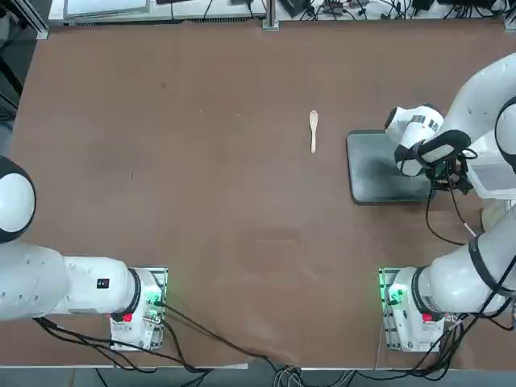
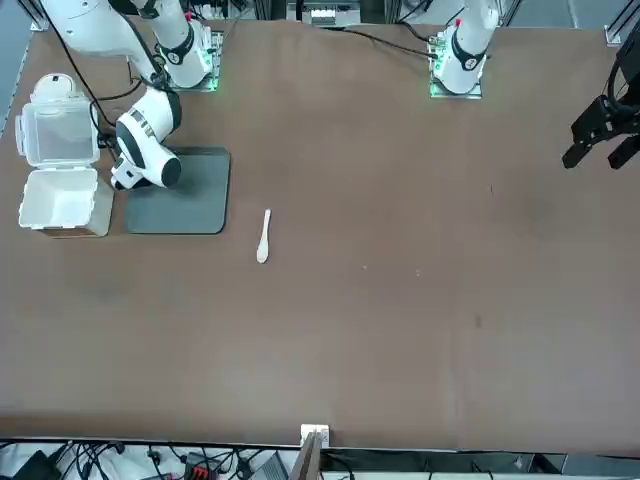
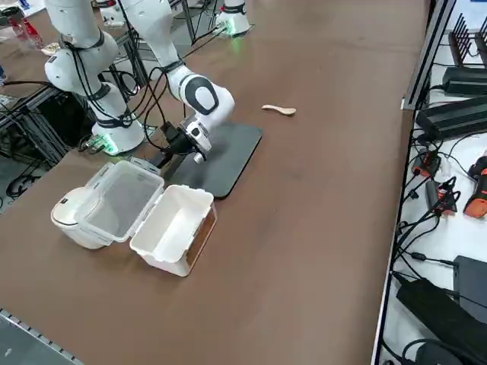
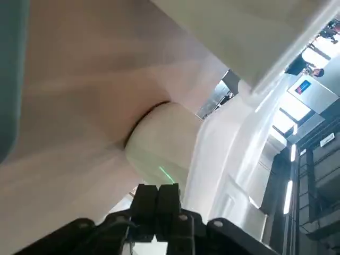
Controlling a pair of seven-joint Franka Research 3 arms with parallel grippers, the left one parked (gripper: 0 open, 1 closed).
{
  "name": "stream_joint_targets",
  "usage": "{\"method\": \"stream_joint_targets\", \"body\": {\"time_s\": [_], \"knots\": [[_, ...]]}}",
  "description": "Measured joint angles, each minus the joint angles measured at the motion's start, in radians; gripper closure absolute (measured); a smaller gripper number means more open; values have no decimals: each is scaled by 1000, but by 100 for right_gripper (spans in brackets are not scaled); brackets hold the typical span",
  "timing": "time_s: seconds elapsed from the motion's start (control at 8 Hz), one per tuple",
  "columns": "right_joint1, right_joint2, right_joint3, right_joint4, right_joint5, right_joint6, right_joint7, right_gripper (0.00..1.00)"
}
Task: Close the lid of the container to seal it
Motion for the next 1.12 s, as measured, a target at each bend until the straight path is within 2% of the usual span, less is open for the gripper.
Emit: {"method": "stream_joint_targets", "body": {"time_s": [1.12], "knots": [[36,0,6,3,-25,-14,3,99]]}}
